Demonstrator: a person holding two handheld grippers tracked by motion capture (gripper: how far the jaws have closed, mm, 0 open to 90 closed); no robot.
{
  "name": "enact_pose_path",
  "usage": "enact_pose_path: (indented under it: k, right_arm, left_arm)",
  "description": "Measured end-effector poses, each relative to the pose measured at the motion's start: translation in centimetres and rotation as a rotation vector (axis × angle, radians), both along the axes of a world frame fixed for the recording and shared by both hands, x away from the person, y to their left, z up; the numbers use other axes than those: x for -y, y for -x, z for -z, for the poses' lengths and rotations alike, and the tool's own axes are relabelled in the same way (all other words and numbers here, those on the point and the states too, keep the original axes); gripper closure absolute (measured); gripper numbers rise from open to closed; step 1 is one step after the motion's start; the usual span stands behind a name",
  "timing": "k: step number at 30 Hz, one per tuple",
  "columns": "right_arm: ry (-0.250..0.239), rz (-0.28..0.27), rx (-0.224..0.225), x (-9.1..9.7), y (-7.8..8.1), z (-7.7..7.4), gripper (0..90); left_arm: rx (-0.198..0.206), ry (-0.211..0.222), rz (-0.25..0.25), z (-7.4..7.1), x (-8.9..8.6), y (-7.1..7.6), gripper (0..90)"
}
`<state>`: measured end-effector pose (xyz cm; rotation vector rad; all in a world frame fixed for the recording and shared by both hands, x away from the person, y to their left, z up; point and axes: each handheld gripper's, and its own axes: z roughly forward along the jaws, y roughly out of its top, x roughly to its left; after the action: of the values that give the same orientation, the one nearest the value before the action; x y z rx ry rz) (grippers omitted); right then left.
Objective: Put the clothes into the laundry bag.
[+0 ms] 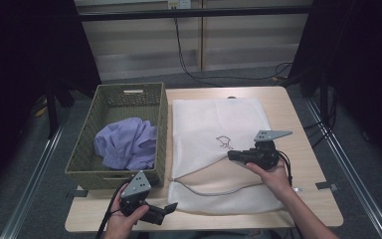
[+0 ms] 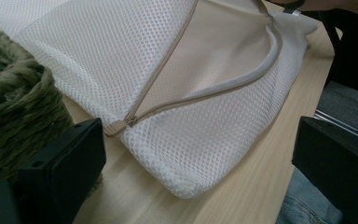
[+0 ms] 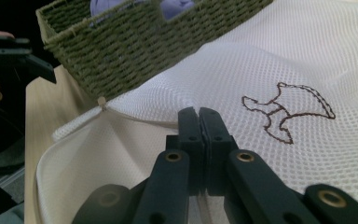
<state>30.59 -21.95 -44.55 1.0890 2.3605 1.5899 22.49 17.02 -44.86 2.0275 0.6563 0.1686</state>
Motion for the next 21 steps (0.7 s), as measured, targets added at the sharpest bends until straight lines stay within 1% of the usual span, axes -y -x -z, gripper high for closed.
enact_pose_path:
  k: [4, 6, 9, 11, 13, 18, 21]
  right_arm:
    - [-0.023, 0.007, 0.017, 0.0, -0.3, -0.7, 89.4]
    - [-0.026, 0.008, 0.026, 0.0, -0.4, -1.1, 89.4]
    - [-0.043, 0.011, 0.037, 0.0, -0.6, -1.6, 89.4]
    - [-0.062, 0.016, 0.044, 0.1, -0.7, -1.8, 89.4]
    - [-0.067, 0.019, 0.048, 0.1, -0.9, -2.1, 89.4]
    - [-0.077, 0.02, 0.057, 0.1, -1.0, -2.4, 89.4]
    - [-0.091, 0.023, 0.062, 0.2, -1.1, -2.5, 89.4]
  left_arm:
    - [0.0, -0.006, 0.002, 0.0, 0.0, 0.1, 2.7]
    - [-0.003, 0.003, 0.002, 0.0, 0.0, 0.1, 2.7]
    - [-0.003, 0.002, 0.005, -0.1, -0.1, 0.1, 2.8]
    - [0.0, 0.002, 0.007, -0.1, -0.1, 0.1, 2.9]
    - [-0.005, 0.009, 0.006, -0.1, -0.1, 0.1, 2.9]
    - [-0.004, 0.008, 0.009, -0.1, -0.1, 0.1, 2.8]
    - [-0.003, 0.007, 0.008, -0.1, -0.1, 0.1, 2.8]
